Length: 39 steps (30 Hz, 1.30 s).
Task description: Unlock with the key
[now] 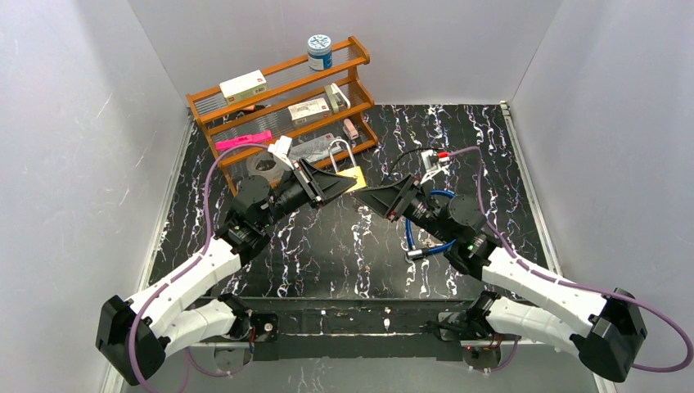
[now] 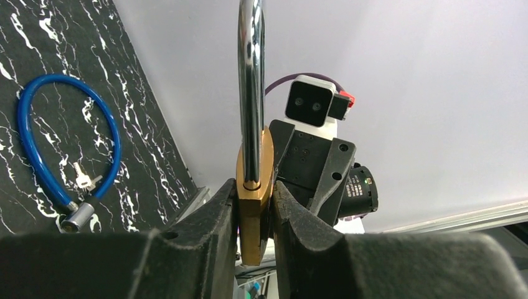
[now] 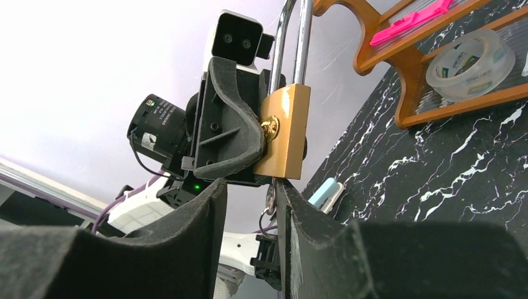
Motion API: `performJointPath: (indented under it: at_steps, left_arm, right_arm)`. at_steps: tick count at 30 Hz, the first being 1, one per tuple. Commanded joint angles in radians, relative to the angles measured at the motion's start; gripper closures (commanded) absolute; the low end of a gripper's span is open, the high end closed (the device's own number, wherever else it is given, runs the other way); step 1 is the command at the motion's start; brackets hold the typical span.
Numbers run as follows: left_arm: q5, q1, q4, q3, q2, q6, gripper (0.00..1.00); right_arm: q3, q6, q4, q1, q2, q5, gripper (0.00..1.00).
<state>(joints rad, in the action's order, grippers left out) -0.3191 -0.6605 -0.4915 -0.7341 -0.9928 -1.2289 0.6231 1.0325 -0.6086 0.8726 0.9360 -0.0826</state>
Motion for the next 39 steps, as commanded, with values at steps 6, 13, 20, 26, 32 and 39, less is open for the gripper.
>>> performJointPath:
  at_steps: [6,13,20,26,32,39]
  left_arm:
    - [0.011,-0.004,-0.053,-0.055,0.046,0.016,1.0]
    - [0.003,-0.004,-0.082,-0.053,0.046,-0.009,1.0]
    - [0.003,-0.006,-0.273,-0.021,0.023,-0.157,1.0]
    - [0.021,-0.009,-0.382,-0.084,-0.011,-0.22,1.0]
    - [0.03,-0.016,-0.528,-0.18,-0.075,-0.269,1.0]
    - [0.095,-0.023,-0.589,-0.18,-0.069,-0.312,1.0]
  right_arm:
    - [-0.041,0.041,-0.086,0.002,-0.051,0.015,0.79]
    - [-0.026,0.052,-0.109,0.003,-0.025,0.028,0.99]
    - [-0.025,0.129,-0.294,0.001,0.036,0.06,0.99]
    - [0.012,0.299,-0.507,0.002,0.147,0.043,0.99]
    - [0.077,0.522,-0.763,0.002,0.304,0.013,0.99]
    - [0.141,0.538,-0.789,0.003,0.343,-0.011,0.99]
